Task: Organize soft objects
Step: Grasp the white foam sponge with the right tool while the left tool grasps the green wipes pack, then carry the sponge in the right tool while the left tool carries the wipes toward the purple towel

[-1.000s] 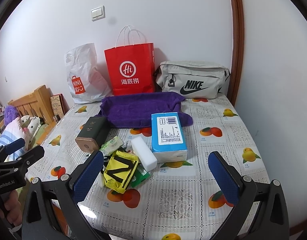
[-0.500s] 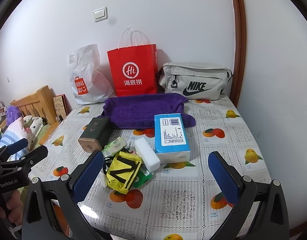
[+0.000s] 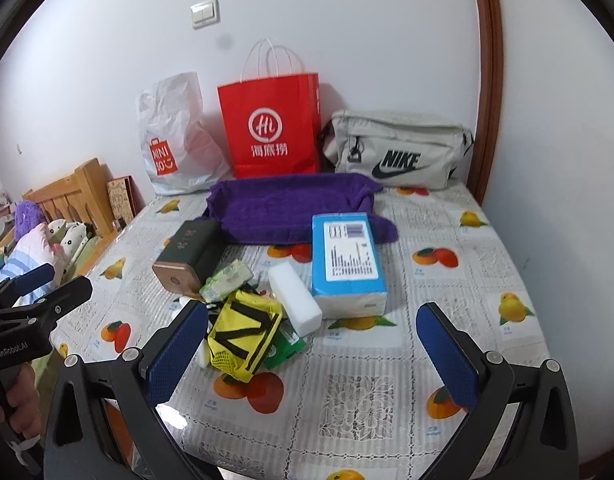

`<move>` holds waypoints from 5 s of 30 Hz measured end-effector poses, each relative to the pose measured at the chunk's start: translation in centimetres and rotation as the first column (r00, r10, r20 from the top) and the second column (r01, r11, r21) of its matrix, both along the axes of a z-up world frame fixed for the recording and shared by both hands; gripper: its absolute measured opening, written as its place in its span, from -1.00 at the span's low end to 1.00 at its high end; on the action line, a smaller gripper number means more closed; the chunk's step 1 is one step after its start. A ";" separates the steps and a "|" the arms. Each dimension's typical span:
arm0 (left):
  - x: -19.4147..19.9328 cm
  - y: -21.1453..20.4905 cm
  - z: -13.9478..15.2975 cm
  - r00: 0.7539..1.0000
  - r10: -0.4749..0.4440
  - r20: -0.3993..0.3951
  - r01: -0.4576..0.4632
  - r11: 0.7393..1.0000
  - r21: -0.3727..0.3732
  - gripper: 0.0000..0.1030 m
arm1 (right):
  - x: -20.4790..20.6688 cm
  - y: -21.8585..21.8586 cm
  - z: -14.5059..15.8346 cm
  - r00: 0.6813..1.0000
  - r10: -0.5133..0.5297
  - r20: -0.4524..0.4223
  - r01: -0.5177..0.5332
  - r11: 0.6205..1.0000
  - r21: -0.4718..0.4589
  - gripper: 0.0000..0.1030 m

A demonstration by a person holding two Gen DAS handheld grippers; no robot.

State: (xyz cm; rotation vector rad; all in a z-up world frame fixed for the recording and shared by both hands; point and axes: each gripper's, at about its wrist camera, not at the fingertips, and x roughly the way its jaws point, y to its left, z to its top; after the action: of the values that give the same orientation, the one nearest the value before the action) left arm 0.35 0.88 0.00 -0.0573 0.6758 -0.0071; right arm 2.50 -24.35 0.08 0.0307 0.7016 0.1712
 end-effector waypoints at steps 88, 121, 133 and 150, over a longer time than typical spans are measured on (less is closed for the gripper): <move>8.2 2.0 -7.5 0.990 -0.094 -0.103 0.077 0.985 -0.155 -0.58 | 5.4 -3.0 -11.1 0.980 0.124 -0.155 -0.120 0.992 0.037 -0.32; 15.8 5.6 -2.7 0.995 -0.004 -0.097 -0.009 0.991 -0.135 -0.58 | 17.0 -0.4 -4.7 0.987 0.119 -0.108 -0.118 0.993 0.023 -0.32; 22.2 5.4 -3.2 0.993 -0.013 -0.116 -0.002 0.992 -0.126 -0.58 | 24.8 -0.2 -5.6 0.986 0.103 -0.132 -0.102 0.995 0.012 -0.32; 32.5 3.1 -5.2 0.987 -0.030 -0.157 0.019 0.997 -0.073 -0.58 | 33.1 -0.1 -9.8 0.968 0.123 -0.219 -0.119 0.992 0.029 -0.30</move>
State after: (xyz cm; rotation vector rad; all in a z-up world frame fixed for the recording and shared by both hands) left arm 32.81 4.00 -5.18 -0.1196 0.8346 -0.0511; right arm 35.58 -24.42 -9.74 0.0215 0.9248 0.2936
